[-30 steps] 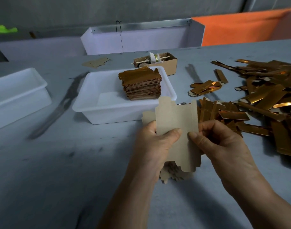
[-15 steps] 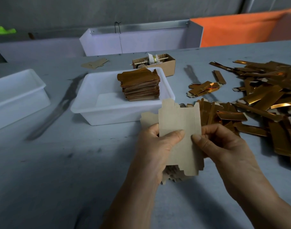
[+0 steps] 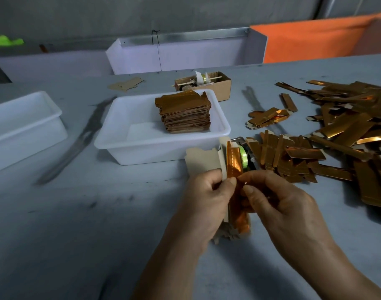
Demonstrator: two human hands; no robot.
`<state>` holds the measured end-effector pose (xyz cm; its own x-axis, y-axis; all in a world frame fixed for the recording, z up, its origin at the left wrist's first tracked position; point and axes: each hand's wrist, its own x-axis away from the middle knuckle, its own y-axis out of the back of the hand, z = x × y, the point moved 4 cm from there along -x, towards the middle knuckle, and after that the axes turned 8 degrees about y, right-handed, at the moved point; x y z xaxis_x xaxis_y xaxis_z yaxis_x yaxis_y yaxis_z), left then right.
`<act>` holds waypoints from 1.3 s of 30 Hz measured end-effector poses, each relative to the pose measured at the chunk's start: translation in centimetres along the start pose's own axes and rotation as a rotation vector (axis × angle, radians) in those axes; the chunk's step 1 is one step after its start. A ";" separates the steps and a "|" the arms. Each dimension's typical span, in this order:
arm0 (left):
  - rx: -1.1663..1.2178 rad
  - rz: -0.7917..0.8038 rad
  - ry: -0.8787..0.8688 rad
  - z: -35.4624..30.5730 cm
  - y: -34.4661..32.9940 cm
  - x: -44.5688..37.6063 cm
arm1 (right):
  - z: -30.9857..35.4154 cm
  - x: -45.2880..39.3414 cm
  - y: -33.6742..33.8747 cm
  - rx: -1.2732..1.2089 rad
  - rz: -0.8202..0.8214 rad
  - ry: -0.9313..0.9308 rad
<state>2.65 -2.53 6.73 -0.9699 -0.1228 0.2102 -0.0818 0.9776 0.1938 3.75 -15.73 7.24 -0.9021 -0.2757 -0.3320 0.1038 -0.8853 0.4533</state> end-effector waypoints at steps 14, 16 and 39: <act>0.001 0.042 0.096 -1.4 -0.3 -0.5 | -1.4 -0.9 0.9 -0.578 -0.025 -0.353; 0.080 0.043 0.098 -1.5 -0.6 -0.4 | -1.5 -1.0 1.1 -0.611 -0.046 -0.366; -0.020 -0.096 -0.026 -2.0 -1.8 0.7 | -1.9 -0.2 2.0 -0.734 -0.115 -0.406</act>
<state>2.61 -4.74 8.45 -0.9634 -0.2114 0.1651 -0.1706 0.9579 0.2310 4.93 -18.14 6.68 -0.9895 -0.1376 0.0435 0.1215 -0.9570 -0.2634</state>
